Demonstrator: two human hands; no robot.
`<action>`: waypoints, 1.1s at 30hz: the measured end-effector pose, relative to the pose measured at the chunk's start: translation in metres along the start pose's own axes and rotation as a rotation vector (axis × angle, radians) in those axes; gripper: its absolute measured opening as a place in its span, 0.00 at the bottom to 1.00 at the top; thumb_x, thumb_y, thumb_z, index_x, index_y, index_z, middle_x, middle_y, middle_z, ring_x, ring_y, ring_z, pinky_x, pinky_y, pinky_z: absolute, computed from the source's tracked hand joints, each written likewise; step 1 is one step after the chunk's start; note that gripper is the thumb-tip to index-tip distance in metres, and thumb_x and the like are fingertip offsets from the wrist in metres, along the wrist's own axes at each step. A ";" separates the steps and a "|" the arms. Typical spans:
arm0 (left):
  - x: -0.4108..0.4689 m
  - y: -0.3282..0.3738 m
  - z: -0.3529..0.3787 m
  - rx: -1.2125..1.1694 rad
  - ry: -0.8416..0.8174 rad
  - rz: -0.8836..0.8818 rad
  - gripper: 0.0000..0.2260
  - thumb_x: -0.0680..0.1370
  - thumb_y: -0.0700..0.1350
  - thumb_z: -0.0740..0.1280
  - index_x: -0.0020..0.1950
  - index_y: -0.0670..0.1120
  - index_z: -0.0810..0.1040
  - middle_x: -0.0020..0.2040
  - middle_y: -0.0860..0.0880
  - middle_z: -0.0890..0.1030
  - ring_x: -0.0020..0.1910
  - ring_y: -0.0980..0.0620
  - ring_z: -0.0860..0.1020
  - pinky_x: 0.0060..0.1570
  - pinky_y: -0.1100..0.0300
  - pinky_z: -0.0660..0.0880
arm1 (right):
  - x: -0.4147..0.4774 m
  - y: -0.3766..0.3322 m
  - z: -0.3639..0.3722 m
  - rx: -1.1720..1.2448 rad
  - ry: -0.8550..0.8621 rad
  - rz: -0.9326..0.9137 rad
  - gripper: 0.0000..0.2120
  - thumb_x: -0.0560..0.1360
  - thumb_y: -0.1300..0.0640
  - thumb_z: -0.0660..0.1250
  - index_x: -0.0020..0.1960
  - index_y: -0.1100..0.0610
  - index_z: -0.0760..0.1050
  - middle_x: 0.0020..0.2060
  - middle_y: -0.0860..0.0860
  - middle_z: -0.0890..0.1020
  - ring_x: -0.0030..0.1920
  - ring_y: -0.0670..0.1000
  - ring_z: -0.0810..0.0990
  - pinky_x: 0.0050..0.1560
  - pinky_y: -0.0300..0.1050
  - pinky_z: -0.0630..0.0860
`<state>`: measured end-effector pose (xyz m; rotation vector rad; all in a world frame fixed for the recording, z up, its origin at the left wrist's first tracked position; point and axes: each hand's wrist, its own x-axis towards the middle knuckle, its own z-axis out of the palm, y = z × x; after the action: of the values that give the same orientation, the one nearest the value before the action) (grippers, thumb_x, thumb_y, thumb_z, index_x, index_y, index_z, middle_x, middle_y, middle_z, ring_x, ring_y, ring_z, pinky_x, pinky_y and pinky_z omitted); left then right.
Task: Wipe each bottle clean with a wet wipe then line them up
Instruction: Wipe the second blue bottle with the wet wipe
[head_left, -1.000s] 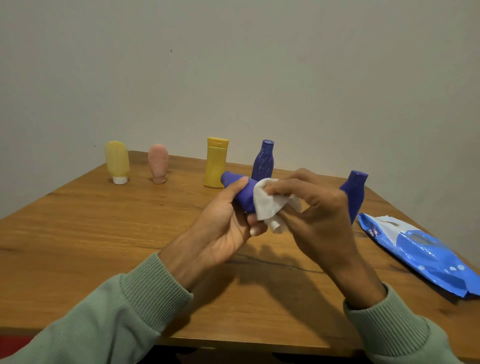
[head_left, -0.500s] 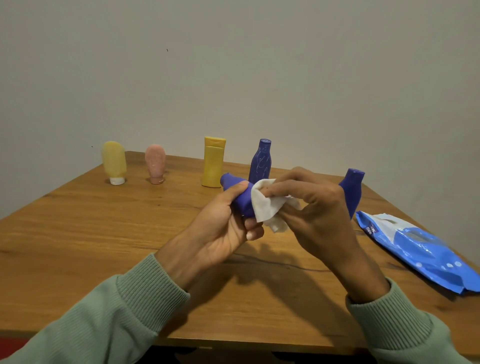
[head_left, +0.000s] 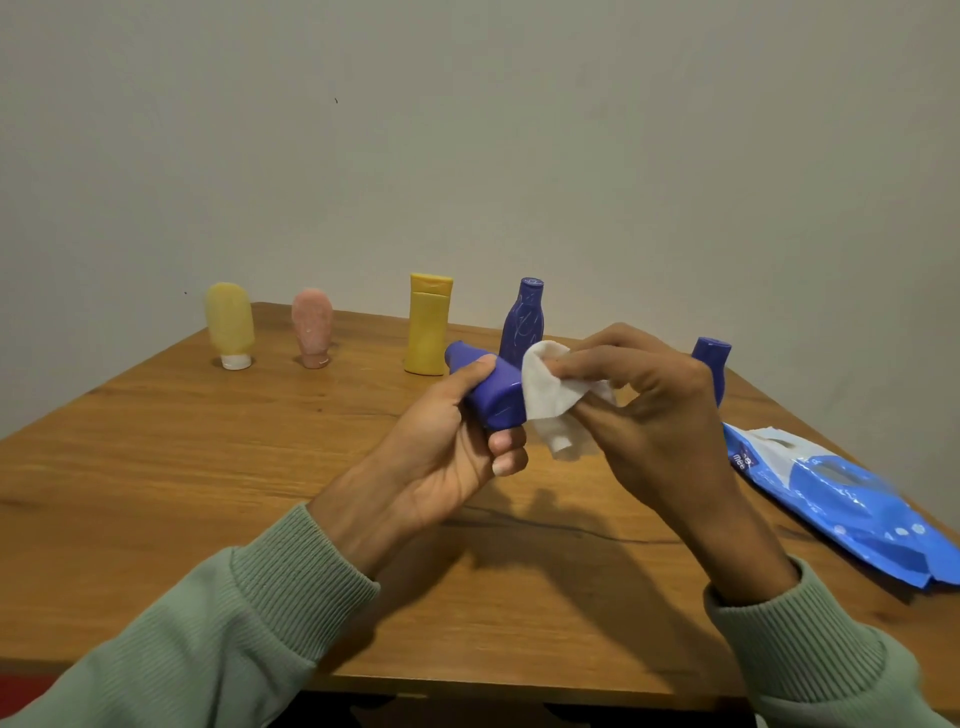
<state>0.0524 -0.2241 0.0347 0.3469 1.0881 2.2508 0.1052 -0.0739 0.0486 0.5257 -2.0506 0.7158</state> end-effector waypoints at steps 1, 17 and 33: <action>0.000 0.000 0.000 -0.001 0.002 0.006 0.14 0.83 0.48 0.56 0.56 0.39 0.71 0.33 0.44 0.72 0.22 0.54 0.67 0.20 0.65 0.66 | 0.001 -0.001 0.000 0.018 -0.001 0.032 0.12 0.70 0.60 0.70 0.51 0.50 0.76 0.43 0.39 0.75 0.46 0.34 0.75 0.42 0.25 0.71; -0.002 0.000 -0.004 0.008 -0.022 0.011 0.16 0.79 0.50 0.58 0.59 0.39 0.72 0.37 0.42 0.77 0.27 0.51 0.74 0.20 0.64 0.71 | -0.006 -0.016 0.010 -0.266 -0.079 -0.117 0.15 0.62 0.63 0.77 0.48 0.61 0.81 0.44 0.57 0.81 0.44 0.52 0.78 0.42 0.36 0.75; 0.002 0.003 -0.007 0.149 -0.042 0.038 0.12 0.81 0.50 0.59 0.51 0.40 0.72 0.34 0.44 0.74 0.24 0.52 0.67 0.22 0.62 0.65 | 0.002 -0.004 -0.005 -0.201 -0.158 -0.100 0.12 0.64 0.66 0.76 0.47 0.60 0.82 0.44 0.52 0.84 0.45 0.41 0.79 0.43 0.27 0.74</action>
<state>0.0468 -0.2287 0.0326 0.4782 1.2406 2.1907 0.1099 -0.0739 0.0538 0.5796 -2.1961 0.4137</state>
